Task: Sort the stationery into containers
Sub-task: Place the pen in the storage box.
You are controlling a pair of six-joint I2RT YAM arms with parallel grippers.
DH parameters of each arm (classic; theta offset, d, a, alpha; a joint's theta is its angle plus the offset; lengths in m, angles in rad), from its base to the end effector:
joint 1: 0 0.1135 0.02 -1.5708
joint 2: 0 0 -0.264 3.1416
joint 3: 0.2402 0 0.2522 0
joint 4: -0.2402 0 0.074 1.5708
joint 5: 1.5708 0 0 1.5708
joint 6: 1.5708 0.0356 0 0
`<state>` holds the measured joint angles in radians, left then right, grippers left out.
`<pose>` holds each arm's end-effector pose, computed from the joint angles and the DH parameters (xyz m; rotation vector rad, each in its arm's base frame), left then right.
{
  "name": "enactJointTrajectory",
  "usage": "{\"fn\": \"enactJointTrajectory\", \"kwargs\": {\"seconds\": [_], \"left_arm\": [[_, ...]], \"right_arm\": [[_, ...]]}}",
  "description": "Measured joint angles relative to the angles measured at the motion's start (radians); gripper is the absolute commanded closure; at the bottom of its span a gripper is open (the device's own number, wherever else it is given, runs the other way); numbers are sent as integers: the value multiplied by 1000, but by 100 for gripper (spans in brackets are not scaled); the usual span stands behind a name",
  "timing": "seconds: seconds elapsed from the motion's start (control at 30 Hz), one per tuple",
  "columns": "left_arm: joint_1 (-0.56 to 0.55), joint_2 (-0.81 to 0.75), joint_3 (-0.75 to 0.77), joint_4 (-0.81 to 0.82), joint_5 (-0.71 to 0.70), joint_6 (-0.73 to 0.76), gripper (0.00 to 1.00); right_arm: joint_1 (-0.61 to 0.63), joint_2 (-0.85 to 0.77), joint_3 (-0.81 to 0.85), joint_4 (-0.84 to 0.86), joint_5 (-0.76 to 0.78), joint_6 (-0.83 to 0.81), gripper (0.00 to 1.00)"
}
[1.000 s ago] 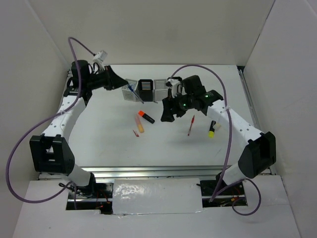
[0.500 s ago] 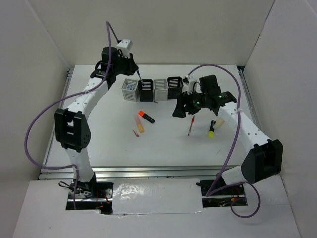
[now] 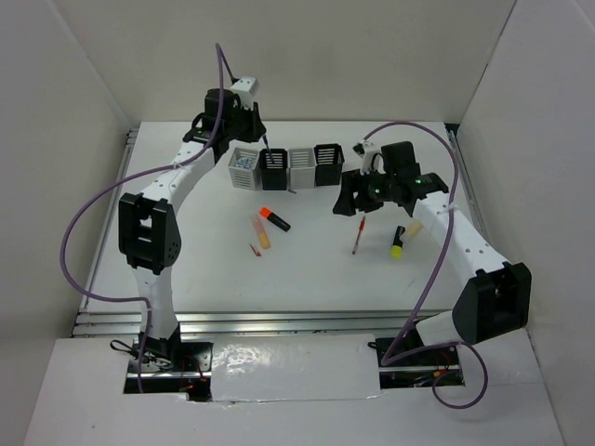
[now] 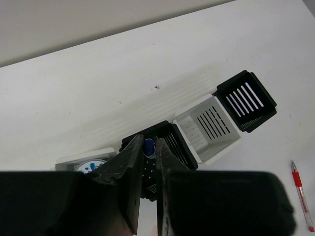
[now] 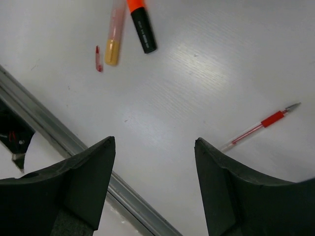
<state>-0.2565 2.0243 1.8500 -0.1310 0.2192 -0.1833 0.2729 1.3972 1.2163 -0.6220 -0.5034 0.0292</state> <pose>0.4730 -0.1321 0.3347 0.2220 1.8869 -0.5063 0.2835 0.0972 0.3128 -0.5292 2.3085 0.7421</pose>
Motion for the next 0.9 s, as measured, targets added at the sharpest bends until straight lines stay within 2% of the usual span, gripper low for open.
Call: {"fn": "enactJointTrajectory", "kwargs": {"seconds": [0.17, 0.37, 0.53, 0.63, 0.8, 0.9], "left_arm": [[-17, 2, -7, -10, -3, 0, 68], [-32, 2, -24, -30, -14, 1, 52], [-35, -5, -29, -44, -17, -2, 53], [-28, -72, -115, -59, -3, -2, 56], [1, -352, -378, -163, 35, 55, 63], [27, -540, -539, -220, 108, 186, 62]], "right_arm": [[-55, 0, -8, 17, 92, 54, 37], [-80, 0, -40, 33, 199, 117, 38], [-68, 3, -48, 34, 221, 137, 38], [-65, 3, -48, 33, 223, 138, 38], [-55, 2, -52, 38, 219, 135, 39], [-31, -2, -74, 47, 214, 130, 39]]}}
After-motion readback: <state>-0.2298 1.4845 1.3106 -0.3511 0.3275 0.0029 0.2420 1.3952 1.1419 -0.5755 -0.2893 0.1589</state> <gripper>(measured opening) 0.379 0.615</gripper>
